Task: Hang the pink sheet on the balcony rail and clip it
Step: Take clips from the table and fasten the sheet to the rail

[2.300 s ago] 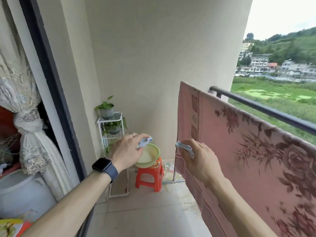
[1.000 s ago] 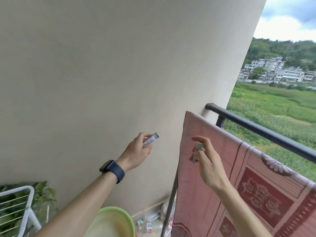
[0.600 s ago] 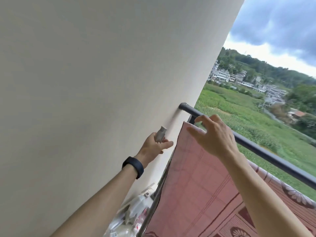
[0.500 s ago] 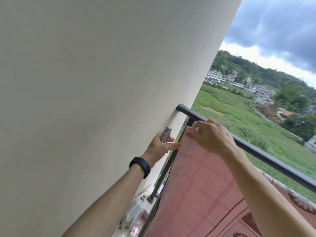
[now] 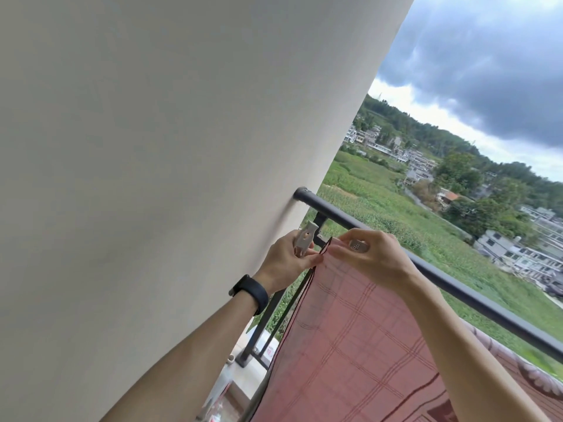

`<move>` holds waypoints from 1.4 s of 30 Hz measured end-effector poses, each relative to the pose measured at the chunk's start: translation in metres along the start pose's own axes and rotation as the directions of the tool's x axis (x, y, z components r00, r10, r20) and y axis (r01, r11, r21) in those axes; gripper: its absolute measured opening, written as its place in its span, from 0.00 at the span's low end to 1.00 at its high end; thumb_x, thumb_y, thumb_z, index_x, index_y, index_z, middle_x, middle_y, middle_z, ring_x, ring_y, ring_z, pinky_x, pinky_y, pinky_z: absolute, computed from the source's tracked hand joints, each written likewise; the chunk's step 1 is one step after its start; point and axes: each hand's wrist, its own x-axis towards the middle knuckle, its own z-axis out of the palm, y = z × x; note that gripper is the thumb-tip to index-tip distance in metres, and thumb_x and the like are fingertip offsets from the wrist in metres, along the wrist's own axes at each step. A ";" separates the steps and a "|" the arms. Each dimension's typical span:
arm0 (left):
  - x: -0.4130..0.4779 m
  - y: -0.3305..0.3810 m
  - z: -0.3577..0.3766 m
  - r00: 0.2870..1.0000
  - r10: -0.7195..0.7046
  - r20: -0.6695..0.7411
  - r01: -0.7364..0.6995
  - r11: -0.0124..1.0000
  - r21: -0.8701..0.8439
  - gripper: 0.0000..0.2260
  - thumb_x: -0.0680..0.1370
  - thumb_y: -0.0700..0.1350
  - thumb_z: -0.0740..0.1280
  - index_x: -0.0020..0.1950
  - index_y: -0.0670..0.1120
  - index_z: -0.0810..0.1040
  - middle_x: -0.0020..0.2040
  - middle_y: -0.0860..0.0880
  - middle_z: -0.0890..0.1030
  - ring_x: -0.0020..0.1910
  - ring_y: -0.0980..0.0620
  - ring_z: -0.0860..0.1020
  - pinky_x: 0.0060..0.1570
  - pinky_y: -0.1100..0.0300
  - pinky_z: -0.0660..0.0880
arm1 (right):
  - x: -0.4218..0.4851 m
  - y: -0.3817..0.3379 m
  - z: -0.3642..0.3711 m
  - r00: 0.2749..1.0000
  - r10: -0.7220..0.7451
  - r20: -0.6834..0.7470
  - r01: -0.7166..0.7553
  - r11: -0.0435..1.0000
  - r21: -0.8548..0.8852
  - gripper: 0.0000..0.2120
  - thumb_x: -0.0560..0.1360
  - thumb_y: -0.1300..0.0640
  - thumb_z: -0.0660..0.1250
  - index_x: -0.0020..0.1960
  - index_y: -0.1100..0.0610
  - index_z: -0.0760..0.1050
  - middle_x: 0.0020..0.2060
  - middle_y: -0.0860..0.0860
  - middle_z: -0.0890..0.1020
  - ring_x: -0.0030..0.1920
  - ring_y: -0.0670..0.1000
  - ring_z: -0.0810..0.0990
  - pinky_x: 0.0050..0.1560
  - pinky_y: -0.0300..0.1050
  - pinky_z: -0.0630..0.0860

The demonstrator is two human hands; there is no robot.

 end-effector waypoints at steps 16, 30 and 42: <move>-0.011 -0.010 -0.058 0.988 -0.039 0.149 0.006 0.977 0.215 0.13 0.81 0.50 0.65 0.65 0.51 0.77 0.56 0.52 0.79 0.50 0.55 0.79 0.52 0.61 0.76 | 0.007 0.012 0.026 0.971 -0.025 -0.238 -0.003 0.993 -0.115 0.10 0.72 0.36 0.66 0.46 0.40 0.79 0.42 0.44 0.83 0.45 0.47 0.79 0.47 0.50 0.79; 0.007 0.030 -0.067 0.967 0.107 0.230 -0.205 0.862 0.464 0.12 0.71 0.48 0.77 0.54 0.53 0.85 0.41 0.52 0.87 0.44 0.53 0.84 0.48 0.57 0.79 | 0.009 0.015 0.028 0.973 -0.053 -0.223 0.032 0.995 -0.096 0.11 0.71 0.33 0.64 0.48 0.36 0.78 0.43 0.42 0.82 0.46 0.46 0.78 0.46 0.47 0.78; 0.036 0.054 -0.049 0.885 -0.044 0.463 -0.257 0.783 0.567 0.19 0.73 0.53 0.75 0.63 0.57 0.81 0.53 0.56 0.84 0.52 0.59 0.81 0.56 0.59 0.77 | 0.006 0.012 0.024 0.977 -0.055 -0.207 0.035 0.995 -0.097 0.08 0.73 0.39 0.70 0.47 0.42 0.81 0.38 0.39 0.81 0.41 0.43 0.76 0.39 0.43 0.72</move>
